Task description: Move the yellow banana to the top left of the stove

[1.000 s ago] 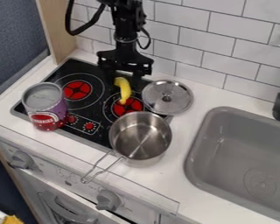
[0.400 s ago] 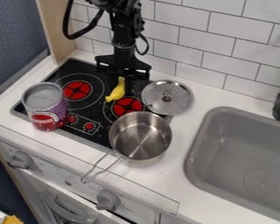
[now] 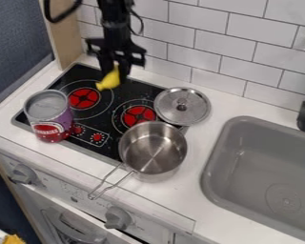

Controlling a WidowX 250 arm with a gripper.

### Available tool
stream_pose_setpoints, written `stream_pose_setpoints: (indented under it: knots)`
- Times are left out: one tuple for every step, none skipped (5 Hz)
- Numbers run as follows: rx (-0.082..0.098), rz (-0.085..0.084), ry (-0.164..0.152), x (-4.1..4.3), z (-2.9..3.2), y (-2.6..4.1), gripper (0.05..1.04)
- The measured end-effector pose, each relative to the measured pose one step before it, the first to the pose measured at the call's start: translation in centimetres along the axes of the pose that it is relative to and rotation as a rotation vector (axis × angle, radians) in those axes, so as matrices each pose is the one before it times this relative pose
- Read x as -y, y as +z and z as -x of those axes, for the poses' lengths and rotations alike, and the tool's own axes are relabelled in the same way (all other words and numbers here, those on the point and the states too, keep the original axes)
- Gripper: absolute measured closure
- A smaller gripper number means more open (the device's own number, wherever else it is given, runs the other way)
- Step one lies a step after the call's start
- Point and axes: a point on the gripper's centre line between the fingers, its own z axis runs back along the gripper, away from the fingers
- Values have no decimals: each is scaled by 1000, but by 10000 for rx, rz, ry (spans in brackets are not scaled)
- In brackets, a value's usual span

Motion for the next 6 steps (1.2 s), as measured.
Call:
stream_pose_setpoints:
  knots:
    - [166,-371,-565,-2892,-535,949,715]
    - [324,-333,-227,-3135,-517,773,715]
    - [-227,17,-169,-1756,345,-1462,715]
    - [-327,90,-189,-539,16,-1709,715]
    - [-238,15,-298,-23,-79,-1283,715]
    - [-268,79,-64,-62,-79,-1447,715]
